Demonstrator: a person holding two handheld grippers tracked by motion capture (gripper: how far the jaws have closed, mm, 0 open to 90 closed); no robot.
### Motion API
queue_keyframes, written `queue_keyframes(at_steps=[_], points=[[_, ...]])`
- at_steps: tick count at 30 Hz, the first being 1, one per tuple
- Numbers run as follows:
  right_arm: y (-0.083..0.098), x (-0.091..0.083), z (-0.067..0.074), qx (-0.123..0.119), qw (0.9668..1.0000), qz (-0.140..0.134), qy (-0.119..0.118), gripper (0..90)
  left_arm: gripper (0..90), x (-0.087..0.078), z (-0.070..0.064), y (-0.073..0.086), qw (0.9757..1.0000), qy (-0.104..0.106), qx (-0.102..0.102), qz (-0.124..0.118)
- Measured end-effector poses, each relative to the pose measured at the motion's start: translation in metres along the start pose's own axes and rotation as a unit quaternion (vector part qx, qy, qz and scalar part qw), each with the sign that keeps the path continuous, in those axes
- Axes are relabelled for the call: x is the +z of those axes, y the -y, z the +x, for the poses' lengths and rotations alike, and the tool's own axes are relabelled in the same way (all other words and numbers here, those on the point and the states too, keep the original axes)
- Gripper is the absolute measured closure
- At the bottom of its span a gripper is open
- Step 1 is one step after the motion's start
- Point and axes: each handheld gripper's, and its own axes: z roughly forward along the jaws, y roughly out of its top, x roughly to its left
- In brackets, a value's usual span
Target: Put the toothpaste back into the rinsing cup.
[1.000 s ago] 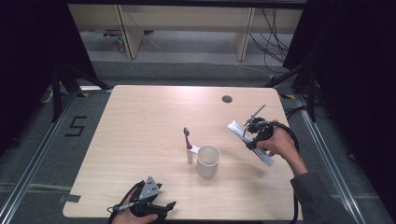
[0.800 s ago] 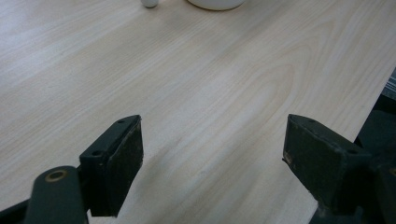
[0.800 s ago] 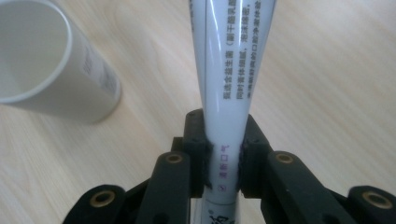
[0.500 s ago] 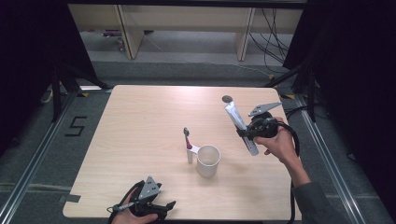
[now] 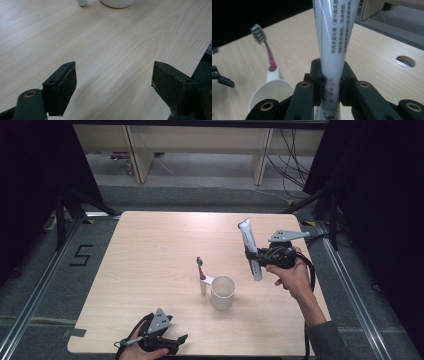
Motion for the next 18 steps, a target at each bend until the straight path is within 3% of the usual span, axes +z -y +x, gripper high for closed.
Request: queue_keyframes(at_steps=[2,4,7,10,12,13,18], points=[[-0.002,0.000,0.002,-0.011,0.9999,-0.007,0.000,77.2,19.6,0.000,0.000,0.000,1.0000,0.003,-0.001,-0.001],[-0.003,0.001,0.005,-0.013,0.9997,-0.020,-0.006,77.2,19.6,-0.001,0.001,-0.001,1.0000,-0.002,0.005,0.003],[-0.006,0.000,0.010,-0.007,0.9992,-0.036,-0.015,77.2,19.6,0.000,-0.001,0.000,1.0000,0.004,-0.005,-0.005],[-0.009,-0.001,0.014,-0.015,0.9984,-0.051,-0.019,77.3,19.6,0.000,0.001,0.000,1.0000,-0.001,0.005,0.003],[-0.011,-0.001,0.017,-0.013,0.9980,-0.056,-0.027,77.3,19.6,0.000,-0.001,0.000,1.0000,0.003,-0.005,-0.006],[-0.011,-0.001,0.019,-0.006,0.9978,-0.056,-0.036,77.3,19.6,-0.001,0.001,-0.001,1.0000,0.000,0.005,0.002],[-0.014,0.002,0.027,-0.013,0.9962,-0.070,-0.049,77.3,19.6,-0.001,0.001,-0.001,1.0000,-0.002,0.003,0.001]])
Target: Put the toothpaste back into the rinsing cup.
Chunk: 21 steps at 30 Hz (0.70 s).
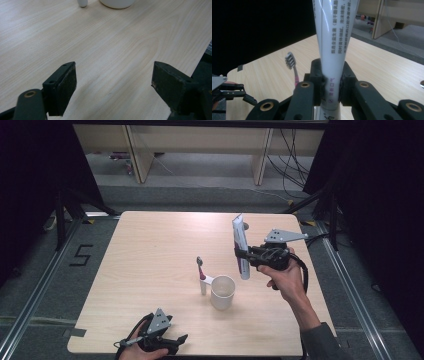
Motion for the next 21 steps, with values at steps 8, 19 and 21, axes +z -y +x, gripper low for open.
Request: queue_keyframes(at_steps=[8,19,21], points=[[0.000,0.010,0.012,-0.008,0.9997,-0.010,-0.019,77.3,19.6,0.000,-0.001,0.000,1.0000,0.003,-0.006,-0.006],[0.013,0.029,0.021,-0.002,0.9993,-0.001,-0.036,77.3,19.6,0.000,-0.001,0.000,1.0000,0.004,-0.005,-0.005],[0.017,0.032,0.022,0.010,0.9991,0.004,-0.042,77.3,19.6,0.000,0.000,0.000,1.0000,0.005,-0.003,-0.004]])
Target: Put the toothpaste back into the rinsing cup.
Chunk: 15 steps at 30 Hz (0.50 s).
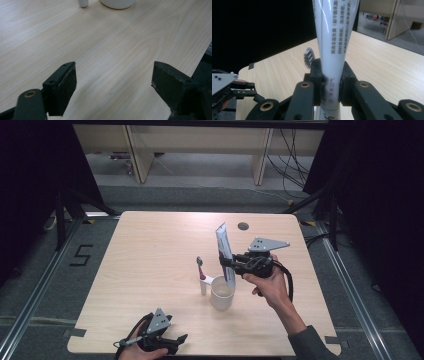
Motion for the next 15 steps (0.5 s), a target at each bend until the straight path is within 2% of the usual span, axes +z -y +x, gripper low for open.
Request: queue_keyframes(at_steps=[2,4,5,6,7,8,9,13,15], points=[[0.004,0.003,0.001,0.001,1.0000,0.005,0.002,77.2,19.6,0.001,0.000,0.000,1.0000,0.000,-0.003,-0.004],[0.006,0.005,-0.002,-0.014,0.9999,0.004,0.007,77.3,19.6,0.000,-0.001,0.000,1.0000,-0.001,-0.003,-0.001],[0.008,0.008,-0.002,-0.012,0.9999,0.000,-0.001,77.2,19.6,0.000,0.000,0.000,1.0000,-0.001,0.002,0.002],[0.009,0.008,-0.001,-0.005,0.9999,0.010,0.005,77.2,19.6,0.000,0.001,0.000,0.9999,-0.003,0.007,0.006],[0.011,0.010,-0.001,-0.016,0.9998,0.007,0.006,77.3,19.6,0.000,0.001,0.000,1.0000,-0.003,0.005,0.005],[0.012,0.012,-0.002,-0.014,0.9999,0.008,-0.003,77.2,19.6,0.001,-0.001,0.000,1.0000,0.000,-0.003,-0.001],[0.014,0.013,-0.001,-0.011,0.9998,0.015,-0.003,77.2,19.6,0.000,0.001,0.000,1.0000,-0.004,0.005,0.005],[0.019,0.018,0.000,-0.011,0.9997,0.018,-0.007,77.2,19.6,0.000,0.001,0.000,0.9999,-0.004,0.007,0.006],[0.022,0.019,0.001,-0.002,0.9997,0.023,-0.007,77.3,19.6,0.000,0.000,0.000,1.0000,0.001,0.002,0.002]])
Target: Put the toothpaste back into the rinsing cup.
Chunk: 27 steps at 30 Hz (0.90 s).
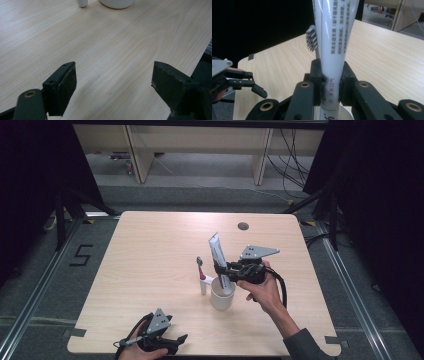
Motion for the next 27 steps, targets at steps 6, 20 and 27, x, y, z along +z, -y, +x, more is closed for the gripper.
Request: queue_keyframes(at_steps=[6,20,27], points=[[0.007,0.006,-0.001,-0.012,0.9998,0.015,-0.002,77.2,19.6,0.000,0.000,0.000,1.0000,0.001,0.001,0.001],[0.020,0.013,-0.002,-0.017,0.9992,0.036,0.003,77.1,19.6,0.001,0.000,0.000,1.0000,0.002,0.000,0.000],[0.026,0.016,-0.002,-0.012,0.9988,0.047,-0.003,77.0,19.6,0.001,-0.001,0.000,1.0000,0.002,-0.004,-0.003]])
